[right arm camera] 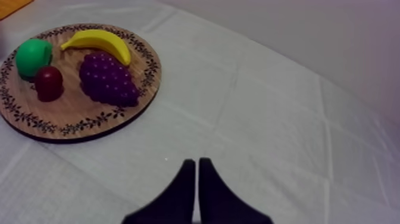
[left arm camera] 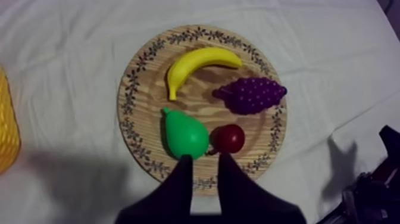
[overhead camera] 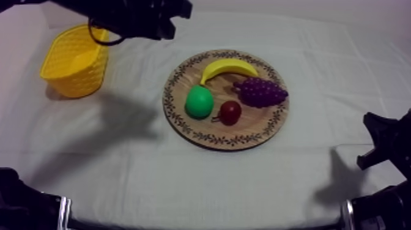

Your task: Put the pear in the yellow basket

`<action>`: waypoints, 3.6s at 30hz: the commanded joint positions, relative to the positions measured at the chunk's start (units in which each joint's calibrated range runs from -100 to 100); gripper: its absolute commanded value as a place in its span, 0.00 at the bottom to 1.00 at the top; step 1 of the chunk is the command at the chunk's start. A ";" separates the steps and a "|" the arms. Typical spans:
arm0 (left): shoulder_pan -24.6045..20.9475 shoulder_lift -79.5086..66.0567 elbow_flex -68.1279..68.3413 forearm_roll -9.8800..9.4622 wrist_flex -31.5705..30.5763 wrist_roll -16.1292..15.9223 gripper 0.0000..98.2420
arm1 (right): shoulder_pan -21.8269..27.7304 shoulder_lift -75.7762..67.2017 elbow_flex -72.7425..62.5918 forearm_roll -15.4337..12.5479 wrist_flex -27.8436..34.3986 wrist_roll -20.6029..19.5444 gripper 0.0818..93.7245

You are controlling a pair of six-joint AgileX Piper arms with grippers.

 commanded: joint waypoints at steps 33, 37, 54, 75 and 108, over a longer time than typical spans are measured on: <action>-3.19 34.14 -15.95 8.36 4.12 -4.79 0.95 | -0.02 -0.01 -0.01 0.00 0.00 0.01 0.00; -3.30 38.44 -16.83 8.76 3.89 -5.32 0.97 | -0.02 -0.01 -0.01 0.00 0.00 0.01 0.00; -3.43 46.23 -19.12 10.25 6.98 -6.75 0.93 | -0.02 -0.01 -0.01 0.00 0.00 0.01 0.00; -2.21 48.13 -21.82 10.04 11.14 -6.94 0.57 | -0.02 -0.01 -0.01 0.00 0.00 0.01 0.00; -22.29 11.77 -15.27 -0.45 20.43 -10.55 0.55 | -0.02 -0.01 -0.01 0.00 0.00 0.01 0.00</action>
